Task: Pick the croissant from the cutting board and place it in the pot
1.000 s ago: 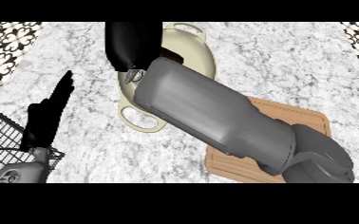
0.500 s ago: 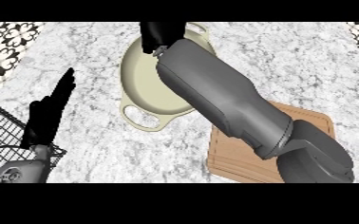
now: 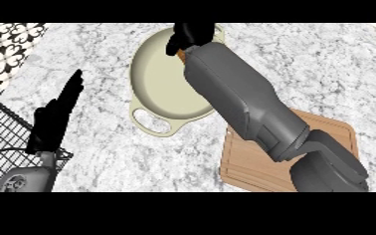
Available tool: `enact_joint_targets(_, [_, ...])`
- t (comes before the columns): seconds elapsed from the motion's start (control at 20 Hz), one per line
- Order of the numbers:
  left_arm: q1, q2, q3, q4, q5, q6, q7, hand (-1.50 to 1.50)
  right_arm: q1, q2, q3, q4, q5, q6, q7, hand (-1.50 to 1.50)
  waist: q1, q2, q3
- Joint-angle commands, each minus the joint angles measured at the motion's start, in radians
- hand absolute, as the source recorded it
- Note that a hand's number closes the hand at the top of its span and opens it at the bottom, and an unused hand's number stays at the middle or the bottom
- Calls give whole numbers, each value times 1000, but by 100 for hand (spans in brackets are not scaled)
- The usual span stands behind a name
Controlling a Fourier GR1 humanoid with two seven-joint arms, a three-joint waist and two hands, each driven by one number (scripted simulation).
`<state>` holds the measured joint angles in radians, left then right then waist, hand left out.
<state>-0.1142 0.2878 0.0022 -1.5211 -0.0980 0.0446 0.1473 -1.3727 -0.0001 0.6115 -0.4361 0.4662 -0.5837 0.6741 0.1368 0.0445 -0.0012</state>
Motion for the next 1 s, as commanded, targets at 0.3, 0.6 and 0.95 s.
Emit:
enact_joint_targets(0.3, [-9, -4, -5, 13, -3, -4, 10, 0, 37, 0, -69, -3, -123, -175, -223, -150, 19, 2, 0])
enact_joint_targets(0.6, [-8, 21, 32, 27, 11, -8, 2, 0, 22, 0, -229, -102, -246, -353, -395, -150, -9, -1, 2])
enact_joint_targets(0.95, [43, 39, 53, 13, 18, -19, -4, 0, 122, 0, -234, -191, -464, -308, -537, -150, -32, -20, 1])
